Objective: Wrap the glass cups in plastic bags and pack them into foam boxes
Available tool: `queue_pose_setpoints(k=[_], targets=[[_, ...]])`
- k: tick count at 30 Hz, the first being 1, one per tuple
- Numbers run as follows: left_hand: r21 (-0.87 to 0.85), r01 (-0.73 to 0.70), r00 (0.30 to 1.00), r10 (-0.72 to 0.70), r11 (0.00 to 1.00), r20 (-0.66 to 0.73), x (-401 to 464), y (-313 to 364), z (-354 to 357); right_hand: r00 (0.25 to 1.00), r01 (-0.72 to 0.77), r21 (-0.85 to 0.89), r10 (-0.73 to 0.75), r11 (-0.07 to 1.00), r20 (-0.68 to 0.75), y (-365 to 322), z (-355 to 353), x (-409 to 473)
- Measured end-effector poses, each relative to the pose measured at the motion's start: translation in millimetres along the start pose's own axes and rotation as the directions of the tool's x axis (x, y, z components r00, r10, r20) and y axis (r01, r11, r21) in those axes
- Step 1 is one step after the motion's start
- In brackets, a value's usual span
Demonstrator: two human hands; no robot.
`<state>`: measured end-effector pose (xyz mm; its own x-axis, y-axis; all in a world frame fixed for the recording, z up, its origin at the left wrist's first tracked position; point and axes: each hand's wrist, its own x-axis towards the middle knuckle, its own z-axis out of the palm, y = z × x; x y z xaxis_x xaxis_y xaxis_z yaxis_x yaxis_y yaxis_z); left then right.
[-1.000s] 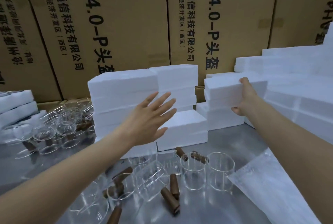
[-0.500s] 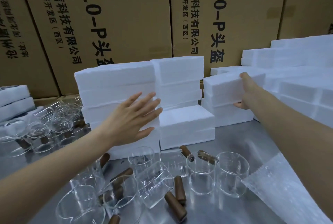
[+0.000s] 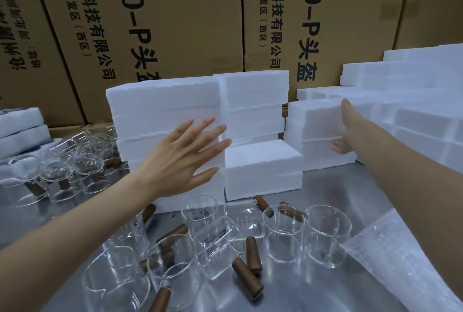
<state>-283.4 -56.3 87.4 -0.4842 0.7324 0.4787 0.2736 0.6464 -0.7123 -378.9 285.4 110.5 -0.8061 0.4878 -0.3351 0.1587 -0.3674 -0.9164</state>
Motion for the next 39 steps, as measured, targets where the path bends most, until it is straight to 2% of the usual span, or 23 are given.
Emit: queue_pose_setpoints(k=[5, 9, 12, 14, 16, 19, 22, 24, 27, 33, 35, 37, 39], targets=[[-0.073, 0.036, 0.999, -0.035, 0.997, 0.021, -5, 9, -22, 0.999, -0.038, -0.055, 0.039, 0.998, 0.005, 1, -9, -15], [-0.162, 0.127, 0.991, -0.119, 0.979, 0.06, -14, 24, -53, 0.999, -0.021, -0.125, 0.026, 0.992, 0.041, 10, -22, -38], [-0.265, 0.2, 0.98, -0.192, 0.943, 0.055, -25, 43, -80, 0.992, 0.064, -0.227, -0.037, 0.972, 0.124, 20, -32, -61], [-0.339, 0.221, 0.974, -0.222, 0.914, 0.038, -34, 60, -98, 0.969, 0.168, -0.367, -0.085, 0.915, 0.232, 30, -41, -85], [-0.417, 0.224, 0.971, -0.239, 0.881, 0.016, -46, 81, -114, 0.922, 0.312, -0.52, -0.122, 0.795, 0.367, 42, -53, -114], [-0.515, 0.183, 0.971, -0.235, 0.837, -0.038, -66, 113, -132, 0.825, 0.526, -0.711, -0.076, 0.466, 0.56, 66, -73, -154], [-0.532, 0.133, 0.971, -0.217, 0.836, -0.098, -81, 136, -142, 0.796, 0.597, -0.791, 0.019, 0.131, 0.604, 91, -87, -176], [-0.537, 0.133, 0.971, -0.218, 0.833, -0.098, -88, 147, -146, 0.813, 0.583, -0.812, -0.033, 0.043, 0.582, 105, -90, -179], [-0.564, 0.135, 0.968, -0.231, 0.815, -0.102, -96, 157, -148, 0.843, 0.521, -0.851, -0.198, 0.068, 0.5, 119, -91, -181], [-0.605, 0.122, 0.957, -0.254, 0.787, -0.137, -101, 160, -143, 0.852, 0.459, -0.879, -0.346, 0.129, 0.393, 132, -95, -188], [-0.614, 0.114, 0.956, -0.254, 0.781, -0.145, -102, 160, -140, 0.811, 0.495, -0.851, -0.447, 0.178, 0.378, 136, -97, -192], [-0.645, 0.125, 0.951, -0.275, 0.754, -0.138, -101, 160, -139, 0.723, 0.573, -0.771, -0.615, 0.278, 0.315, 139, -99, -200], [-0.711, 0.177, 0.937, -0.338, 0.681, -0.091, -100, 160, -139, 0.619, 0.682, -0.636, -0.748, 0.361, 0.24, 138, -97, -212]])
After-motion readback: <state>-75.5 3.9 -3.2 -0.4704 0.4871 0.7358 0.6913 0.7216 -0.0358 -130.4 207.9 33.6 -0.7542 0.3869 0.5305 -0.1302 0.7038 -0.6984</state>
